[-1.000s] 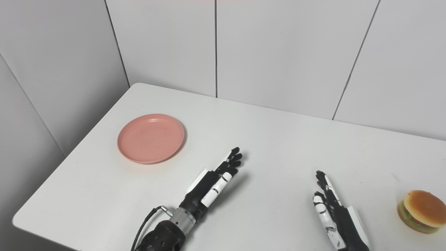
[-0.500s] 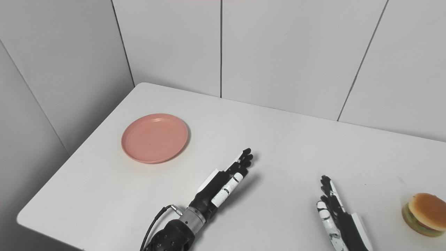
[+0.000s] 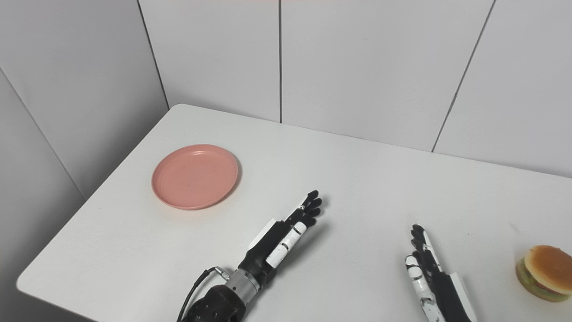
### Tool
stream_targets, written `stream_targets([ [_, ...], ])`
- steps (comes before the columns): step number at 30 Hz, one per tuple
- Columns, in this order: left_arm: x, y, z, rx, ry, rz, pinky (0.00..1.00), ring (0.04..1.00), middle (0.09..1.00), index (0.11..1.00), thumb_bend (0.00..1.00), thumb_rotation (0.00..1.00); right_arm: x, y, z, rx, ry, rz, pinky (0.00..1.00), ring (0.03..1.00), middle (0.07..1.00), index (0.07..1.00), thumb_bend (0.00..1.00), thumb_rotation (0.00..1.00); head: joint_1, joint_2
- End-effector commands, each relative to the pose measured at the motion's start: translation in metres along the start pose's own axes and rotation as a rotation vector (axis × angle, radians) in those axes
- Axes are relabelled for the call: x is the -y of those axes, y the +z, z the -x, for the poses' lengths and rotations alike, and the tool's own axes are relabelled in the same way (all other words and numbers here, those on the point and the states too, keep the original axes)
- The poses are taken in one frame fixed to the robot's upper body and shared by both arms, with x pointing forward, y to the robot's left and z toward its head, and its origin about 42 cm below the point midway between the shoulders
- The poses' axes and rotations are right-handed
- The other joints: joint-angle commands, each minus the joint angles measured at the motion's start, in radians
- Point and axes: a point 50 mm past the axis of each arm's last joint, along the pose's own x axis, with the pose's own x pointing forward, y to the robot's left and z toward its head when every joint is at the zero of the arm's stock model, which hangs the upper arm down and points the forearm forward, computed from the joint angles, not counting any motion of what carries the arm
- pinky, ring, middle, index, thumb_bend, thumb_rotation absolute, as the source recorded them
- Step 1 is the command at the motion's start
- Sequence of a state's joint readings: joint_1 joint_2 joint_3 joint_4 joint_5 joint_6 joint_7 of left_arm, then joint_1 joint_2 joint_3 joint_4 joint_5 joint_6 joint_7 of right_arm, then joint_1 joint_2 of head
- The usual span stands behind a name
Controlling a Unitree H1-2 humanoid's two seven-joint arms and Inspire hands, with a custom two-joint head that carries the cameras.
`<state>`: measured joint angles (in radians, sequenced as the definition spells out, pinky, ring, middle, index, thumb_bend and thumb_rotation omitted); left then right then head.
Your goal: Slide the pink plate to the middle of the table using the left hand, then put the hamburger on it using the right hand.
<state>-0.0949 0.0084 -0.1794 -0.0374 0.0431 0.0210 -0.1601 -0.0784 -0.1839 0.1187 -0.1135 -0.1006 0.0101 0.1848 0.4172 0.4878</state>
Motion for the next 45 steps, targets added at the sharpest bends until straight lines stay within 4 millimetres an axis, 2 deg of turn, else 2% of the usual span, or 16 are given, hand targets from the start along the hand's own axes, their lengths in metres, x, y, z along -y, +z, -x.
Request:
stream_targets([
  [1,-0.001,-0.008,0.012,-0.076,-0.025,0.017,0.98,0.986,1.0,1.0,0.46,1.0,0.002,0.004,0.001,0.003,0.0,0.001,1.0,1.0,1.0,1.0,0.0,1.0,-0.001,0.001],
  [6,-0.011,0.014,0.01,-0.025,-0.035,0.04,0.98,0.983,1.0,1.0,0.45,1.0,0.001,0.008,0.003,0.006,-0.004,0.02,1.0,1.0,0.999,1.0,0.0,1.0,0.004,0.004],
  [9,-0.016,0.03,0.009,-0.001,-0.041,0.043,1.0,0.992,1.0,1.0,0.5,1.0,0.001,0.009,0.002,0.007,-0.004,0.023,1.0,1.0,1.0,1.0,0.0,1.0,0.007,0.007],
  [17,-0.03,0.075,0.008,0.075,-0.041,0.017,0.99,0.987,0.997,0.995,0.53,0.98,0.0,0.014,0.003,0.007,-0.005,0.028,1.0,1.0,0.998,0.998,0.0,1.0,0.008,0.015],
  [29,-0.057,0.135,0.005,0.215,-0.003,0.06,0.96,0.955,0.971,0.967,0.5,0.99,0.0,0.015,0.002,0.013,-0.009,0.037,1.0,1.0,0.989,0.988,0.0,1.0,0.011,0.02],
  [37,-0.086,0.169,0.005,0.313,0.094,0.027,0.97,0.953,0.969,0.969,0.48,1.0,0.001,0.015,0.001,0.011,-0.005,0.027,1.0,1.0,0.991,0.99,0.0,1.0,0.011,0.021],
  [45,-0.134,0.184,0.006,0.392,0.232,0.018,0.97,0.953,0.966,0.97,0.47,1.0,0.002,0.014,0.001,0.012,-0.006,0.03,1.0,1.0,0.987,0.988,0.0,1.0,0.016,0.028],
])
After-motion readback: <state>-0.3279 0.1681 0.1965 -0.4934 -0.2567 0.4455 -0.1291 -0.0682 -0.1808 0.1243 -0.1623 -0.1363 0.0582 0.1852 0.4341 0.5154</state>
